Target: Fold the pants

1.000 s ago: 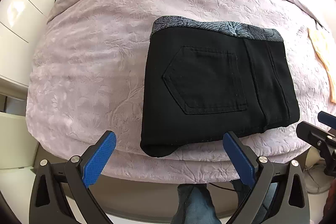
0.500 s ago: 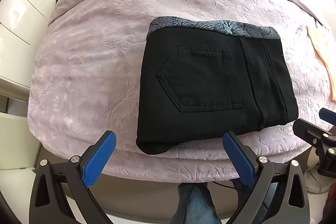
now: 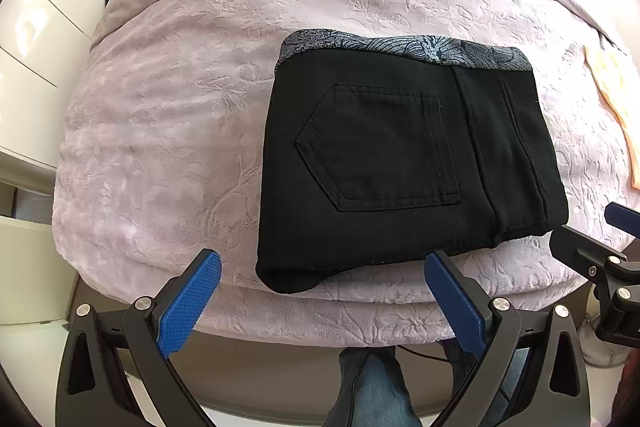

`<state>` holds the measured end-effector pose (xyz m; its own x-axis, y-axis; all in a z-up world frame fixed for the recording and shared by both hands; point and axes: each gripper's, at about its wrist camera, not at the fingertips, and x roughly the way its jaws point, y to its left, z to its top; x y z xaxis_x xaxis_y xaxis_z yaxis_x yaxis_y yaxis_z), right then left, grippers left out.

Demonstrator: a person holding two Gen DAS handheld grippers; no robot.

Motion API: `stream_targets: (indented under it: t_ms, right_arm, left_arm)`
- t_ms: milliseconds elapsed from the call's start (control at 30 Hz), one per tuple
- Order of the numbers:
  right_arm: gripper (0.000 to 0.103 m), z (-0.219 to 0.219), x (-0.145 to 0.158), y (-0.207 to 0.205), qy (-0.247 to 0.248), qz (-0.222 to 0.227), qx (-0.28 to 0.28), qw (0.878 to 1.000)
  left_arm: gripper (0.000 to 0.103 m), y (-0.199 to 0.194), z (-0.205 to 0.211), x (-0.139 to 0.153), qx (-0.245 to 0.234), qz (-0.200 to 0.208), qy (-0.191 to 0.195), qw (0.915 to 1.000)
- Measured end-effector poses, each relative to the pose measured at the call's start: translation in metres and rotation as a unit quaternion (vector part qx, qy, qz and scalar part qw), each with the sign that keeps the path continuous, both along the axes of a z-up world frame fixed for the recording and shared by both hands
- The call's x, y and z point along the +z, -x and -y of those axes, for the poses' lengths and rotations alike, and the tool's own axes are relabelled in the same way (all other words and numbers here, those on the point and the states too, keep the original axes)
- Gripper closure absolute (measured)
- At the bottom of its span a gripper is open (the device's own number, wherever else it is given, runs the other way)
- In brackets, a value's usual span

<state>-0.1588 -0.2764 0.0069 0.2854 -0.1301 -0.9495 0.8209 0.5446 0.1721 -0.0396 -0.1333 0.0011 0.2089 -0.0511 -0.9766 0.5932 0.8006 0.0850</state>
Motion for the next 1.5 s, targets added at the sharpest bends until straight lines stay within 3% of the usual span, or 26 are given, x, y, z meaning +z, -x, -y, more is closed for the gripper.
stream_targets:
  t_ms: [1500]
  right_arm:
    - [0.000, -0.002, 0.000, -0.013, 0.021, -0.023, 0.002, 1.000]
  left_arm:
    - [0.001, -0.002, 0.002, 0.002, -0.007, 0.008, -0.001, 0.9999]
